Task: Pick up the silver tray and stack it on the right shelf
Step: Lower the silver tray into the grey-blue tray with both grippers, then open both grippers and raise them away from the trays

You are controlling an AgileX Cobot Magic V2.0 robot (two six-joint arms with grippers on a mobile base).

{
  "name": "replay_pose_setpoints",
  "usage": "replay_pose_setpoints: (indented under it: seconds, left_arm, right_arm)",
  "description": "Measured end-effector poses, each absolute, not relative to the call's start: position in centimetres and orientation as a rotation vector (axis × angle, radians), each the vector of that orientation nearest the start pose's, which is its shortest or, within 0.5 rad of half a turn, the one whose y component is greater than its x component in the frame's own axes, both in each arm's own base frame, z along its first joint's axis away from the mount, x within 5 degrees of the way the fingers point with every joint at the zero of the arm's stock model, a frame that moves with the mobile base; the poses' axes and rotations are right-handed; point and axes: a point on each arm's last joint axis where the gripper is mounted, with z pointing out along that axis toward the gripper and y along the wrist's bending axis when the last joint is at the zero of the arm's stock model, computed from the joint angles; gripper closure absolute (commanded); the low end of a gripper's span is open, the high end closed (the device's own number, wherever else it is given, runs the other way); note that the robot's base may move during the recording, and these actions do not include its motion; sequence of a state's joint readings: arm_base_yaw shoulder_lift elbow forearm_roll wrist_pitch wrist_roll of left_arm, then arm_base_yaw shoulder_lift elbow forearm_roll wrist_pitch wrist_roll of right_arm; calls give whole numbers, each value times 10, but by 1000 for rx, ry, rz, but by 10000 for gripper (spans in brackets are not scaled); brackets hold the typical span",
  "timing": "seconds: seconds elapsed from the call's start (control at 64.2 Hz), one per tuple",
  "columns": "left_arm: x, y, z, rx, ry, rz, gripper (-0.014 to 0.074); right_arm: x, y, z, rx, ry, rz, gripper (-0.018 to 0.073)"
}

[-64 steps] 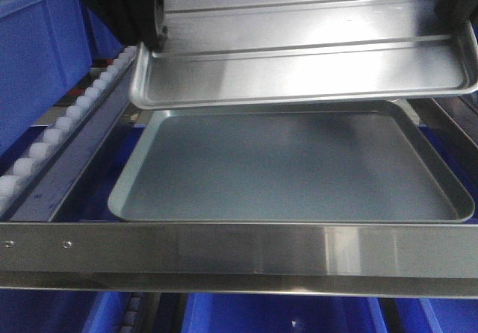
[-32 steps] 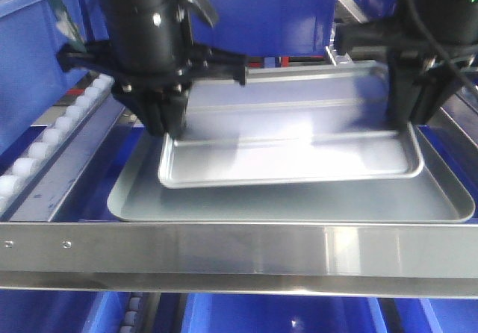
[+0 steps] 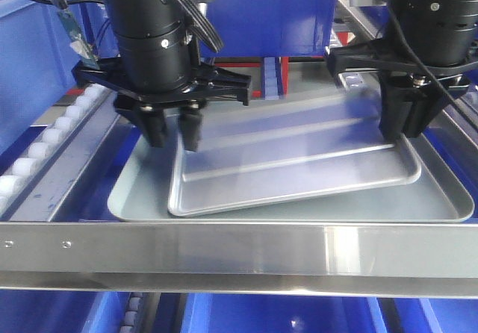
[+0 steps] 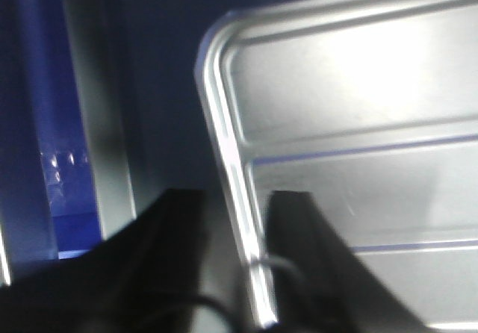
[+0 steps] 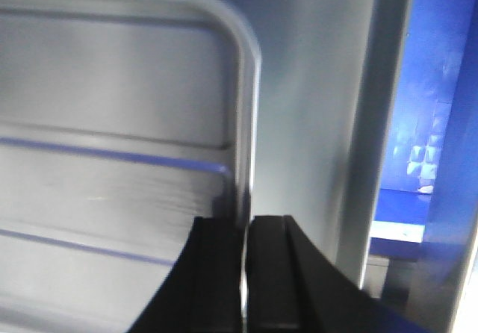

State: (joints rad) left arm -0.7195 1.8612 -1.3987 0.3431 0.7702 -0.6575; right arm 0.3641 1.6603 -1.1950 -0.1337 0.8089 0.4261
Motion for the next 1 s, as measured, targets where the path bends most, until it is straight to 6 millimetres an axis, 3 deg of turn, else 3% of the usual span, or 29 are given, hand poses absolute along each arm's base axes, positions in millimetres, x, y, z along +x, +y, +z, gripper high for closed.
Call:
replay_pose_setpoints:
  seconds: [0.078, 0.14, 0.218, 0.405, 0.577, 0.717, 0.842, 0.935, 0.998]
  left_arm:
    - [313, -247, 231, 339, 2615, -62, 106]
    - [313, -247, 231, 342, 2615, -62, 98]
    - [313, -246, 231, 343, 2619, -58, 100]
    - [313, -245, 234, 331, 2646, -19, 101]
    - [311, -242, 257, 346, 2638, -9, 144]
    - [297, -231, 295, 390, 2570, -52, 307]
    - [273, -211, 330, 456, 2488, -78, 524]
    - [250, -190, 336, 481, 2468, -81, 711]
    - [236, -178, 332, 496, 2458, -88, 677]
  right_arm:
    - [320, 113, 245, -19, 2743, 59, 113]
    - [320, 113, 245, -19, 2743, 59, 0]
    - [320, 113, 245, -19, 2743, 59, -74]
    - [318, 112, 247, -17, 2748, 56, -21]
    - [309, 108, 271, -14, 2702, 74, 111]
    - [291, 101, 306, -34, 2609, 108, 337]
    - [271, 93, 331, -39, 2530, 137, 498]
    - [250, 86, 339, -55, 2483, 152, 503]
    - [236, 80, 337, -77, 2462, 154, 503]
